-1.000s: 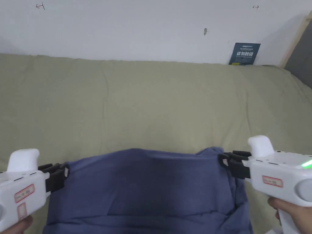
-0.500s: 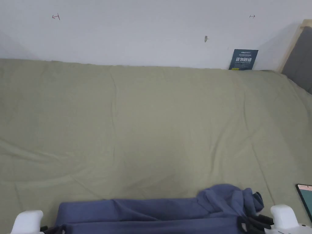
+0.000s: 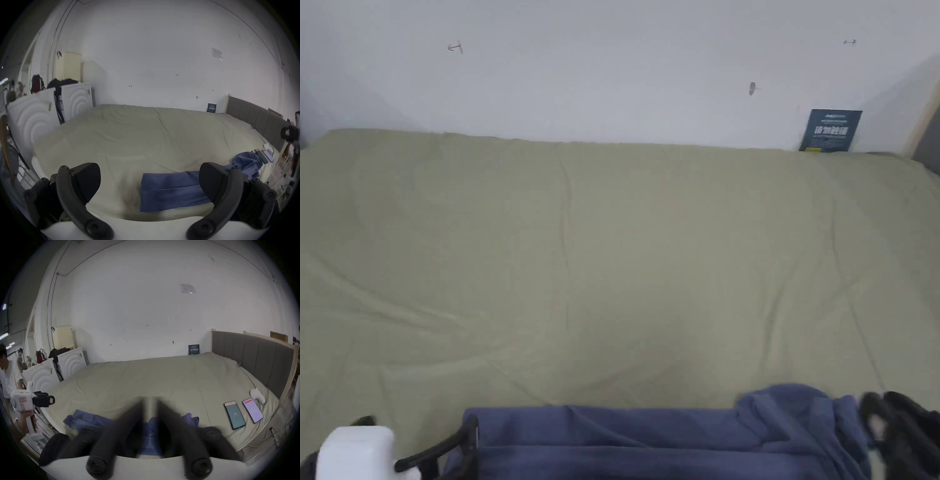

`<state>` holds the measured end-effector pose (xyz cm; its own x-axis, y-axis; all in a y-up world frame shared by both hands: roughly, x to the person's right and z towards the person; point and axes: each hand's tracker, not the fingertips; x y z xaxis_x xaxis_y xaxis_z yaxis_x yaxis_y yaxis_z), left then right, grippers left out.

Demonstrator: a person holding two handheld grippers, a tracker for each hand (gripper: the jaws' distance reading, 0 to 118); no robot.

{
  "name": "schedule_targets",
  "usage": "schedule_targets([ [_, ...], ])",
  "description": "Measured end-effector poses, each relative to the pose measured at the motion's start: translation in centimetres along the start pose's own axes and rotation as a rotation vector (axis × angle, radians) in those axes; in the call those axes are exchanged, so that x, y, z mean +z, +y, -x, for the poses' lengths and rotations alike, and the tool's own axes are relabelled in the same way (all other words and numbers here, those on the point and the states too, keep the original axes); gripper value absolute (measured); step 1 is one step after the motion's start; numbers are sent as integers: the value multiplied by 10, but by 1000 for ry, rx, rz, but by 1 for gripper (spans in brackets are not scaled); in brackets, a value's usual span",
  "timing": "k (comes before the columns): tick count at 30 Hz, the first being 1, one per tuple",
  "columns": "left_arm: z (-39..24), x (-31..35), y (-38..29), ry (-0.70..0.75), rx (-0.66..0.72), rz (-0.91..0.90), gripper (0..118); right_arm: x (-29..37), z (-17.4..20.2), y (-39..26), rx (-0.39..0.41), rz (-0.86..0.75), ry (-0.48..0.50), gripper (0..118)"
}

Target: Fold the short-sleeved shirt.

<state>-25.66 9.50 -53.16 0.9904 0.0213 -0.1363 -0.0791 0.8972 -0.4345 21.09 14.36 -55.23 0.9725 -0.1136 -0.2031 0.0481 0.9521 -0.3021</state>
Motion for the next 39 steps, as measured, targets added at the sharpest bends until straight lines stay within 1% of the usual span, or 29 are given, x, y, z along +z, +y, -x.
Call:
schedule_targets([
  [1, 4, -2, 2, -30, 31, 7, 0, 2, -2, 0, 12, -6, -22, 0],
  [2, 7, -7, 6, -28, 60, 34, 0, 3, -1, 2, 27, -11, -1, 0],
  [3, 12, -8, 11, -8, 57, 5, 0, 3, -1, 5, 25, 15, 48, 0],
  [5, 24, -20, 18, -110, 137, 80, 0, 0, 4, 6, 18, 28, 34, 0],
  [6, 31, -26, 21, -126, 173, 119, 1, 1, 5, 7, 27, 24, 39, 0],
  [8, 55, -44, 13, -221, 281, 173, 11, 1, 8, 7, 56, 26, 30, 0],
  [9, 66, -56, 11, -292, 370, 239, 18, 1, 8, 5, 56, 27, 33, 0],
  [10, 81, -72, 8, -360, 446, 326, 52, 1, 8, 5, 54, 30, 37, 0],
  [11, 90, -86, -1, -407, 512, 433, 92, 1, 8, 6, 53, 33, 38, 0],
  [12, 100, -99, -12, -430, 546, 449, 118, 1, 9, 6, 52, 37, 43, 0],
  [13, 110, -109, -18, -455, 577, 455, 118, 3, 9, 4, 51, 37, 46, 0],
  [15, 125, -134, -32, -507, 634, 568, 118, 4, 11, 4, 52, 40, 38, 0],
  [16, 129, -143, -47, -559, 693, 618, 118, 4, 11, 5, 52, 43, 37, 0],
  [18, 141, -163, -69, -591, 820, 654, 118, 6, 11, 4, 52, 46, 29, 0],
  [19, 146, -176, -81, -643, 878, 706, 118, 7, 12, 5, 52, 49, 26, 0],
  [20, 133, -172, -88, -703, 920, 696, 118, 7, 12, 6, 51, 52, 24, 0],
  [22, 128, -180, -93, -827, 915, 633, 118, 10, 11, 6, 50, 51, 21, 0],
  [25, 118, -205, -98, -940, 869, 657, 118, 10, 12, 7, 46, 48, 22, 0],
  [26, 107, -207, -95, -936, 800, 672, 118, 9, 12, 7, 42, 47, 25, 0],
  [28, 80, -201, -78, -855, 682, 679, 118, 6, 14, 8, 31, 54, 27, 0],
  [29, 71, -199, -71, -835, 643, 686, 115, 5, 16, 8, 26, 57, 26, 0],
  [30, 66, -197, -67, -837, 619, 699, 73, 5, 16, 7, 20, 56, 29, 0],
  [31, 60, -194, -62, -831, 580, 697, 9, 5, 17, 7, 15, 54, 37, 0],
  [32, 61, -201, -63, -712, 531, 700, 9, 5, 18, 6, 15, 54, 38, 0],
  [33, 51, -203, -67, -566, 499, 772, 9, 5, 17, 4, 18, 56, 39, 0],
  [34, 45, -208, -69, -488, 450, 783, 9, 6, 17, 3, 19, 57, 40, 0],
  [35, 40, -205, -68, -581, 529, 774, 9, 6, 17, 3, 19, 56, 39, 0],
  [36, 36, -198, -57, -553, 573, 731, 9, 7, 16, 2, 18, 57, 39, 0],
  [39, 37, -183, -39, -470, 613, 599, 9, 13, 13, 2, 16, 51, 28, 0],
])
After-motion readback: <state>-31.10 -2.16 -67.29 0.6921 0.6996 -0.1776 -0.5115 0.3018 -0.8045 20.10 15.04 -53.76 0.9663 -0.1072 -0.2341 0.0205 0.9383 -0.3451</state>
